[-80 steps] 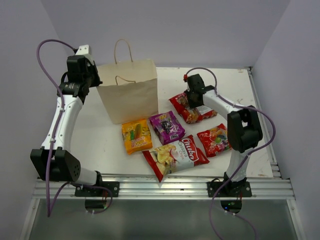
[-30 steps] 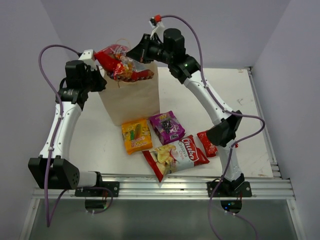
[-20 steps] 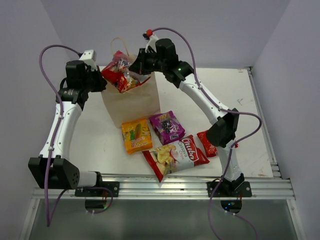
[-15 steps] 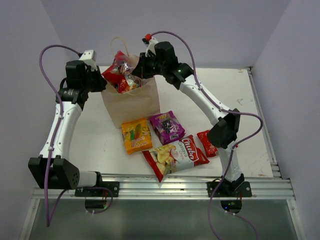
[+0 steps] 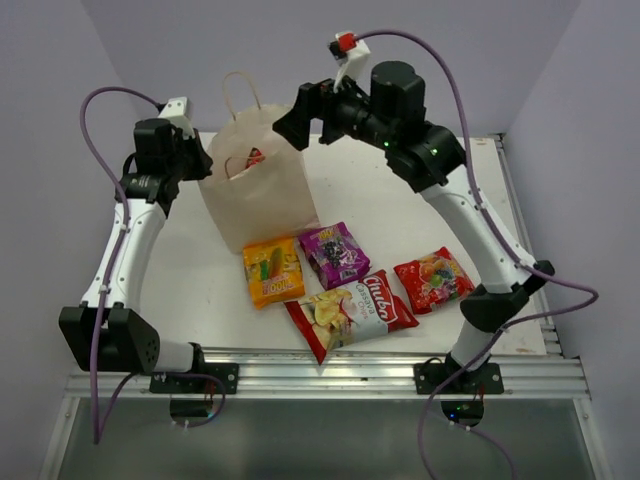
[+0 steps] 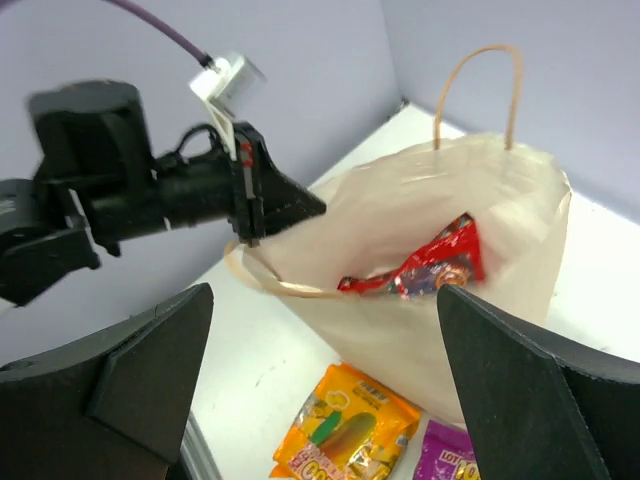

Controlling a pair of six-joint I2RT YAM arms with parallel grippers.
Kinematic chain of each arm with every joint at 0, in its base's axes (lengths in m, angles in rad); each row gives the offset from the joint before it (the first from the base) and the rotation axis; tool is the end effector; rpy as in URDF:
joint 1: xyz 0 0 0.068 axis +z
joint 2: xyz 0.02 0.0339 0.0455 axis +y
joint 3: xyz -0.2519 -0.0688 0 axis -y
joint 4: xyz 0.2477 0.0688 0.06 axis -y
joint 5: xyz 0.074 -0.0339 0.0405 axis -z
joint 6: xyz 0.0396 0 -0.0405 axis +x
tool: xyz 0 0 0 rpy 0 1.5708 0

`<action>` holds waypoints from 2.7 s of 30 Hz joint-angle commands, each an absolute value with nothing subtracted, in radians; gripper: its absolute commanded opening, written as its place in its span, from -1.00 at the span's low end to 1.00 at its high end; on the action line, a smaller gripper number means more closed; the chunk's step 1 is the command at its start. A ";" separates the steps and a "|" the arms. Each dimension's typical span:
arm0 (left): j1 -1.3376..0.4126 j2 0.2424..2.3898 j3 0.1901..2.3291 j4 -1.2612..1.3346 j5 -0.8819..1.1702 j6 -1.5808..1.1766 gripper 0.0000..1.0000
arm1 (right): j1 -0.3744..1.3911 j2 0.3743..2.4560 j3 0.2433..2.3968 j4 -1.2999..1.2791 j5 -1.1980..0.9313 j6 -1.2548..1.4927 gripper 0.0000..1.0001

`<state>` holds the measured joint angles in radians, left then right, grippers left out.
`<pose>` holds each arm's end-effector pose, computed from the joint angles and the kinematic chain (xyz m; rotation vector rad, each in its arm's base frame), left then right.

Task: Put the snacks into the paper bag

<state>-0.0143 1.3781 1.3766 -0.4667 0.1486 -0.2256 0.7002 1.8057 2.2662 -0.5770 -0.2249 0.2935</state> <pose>0.3204 -0.0104 0.3693 -0.1225 2.0431 -0.3015 0.2893 0.2553 0.5092 -0.5299 1.6920 0.9233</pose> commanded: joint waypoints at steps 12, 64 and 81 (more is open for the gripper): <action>-0.014 1.339 1.355 -0.428 0.137 -0.225 -1.00 | 0.701 1.551 1.419 -0.496 0.089 0.175 0.98; -0.052 1.232 1.270 -0.428 0.187 -0.258 -1.00 | 0.689 2.045 2.539 -0.420 0.077 0.244 -1.00; -0.055 1.209 1.264 -0.423 0.158 -0.261 -1.00 | 0.753 2.028 2.361 -0.471 -0.063 0.230 -1.00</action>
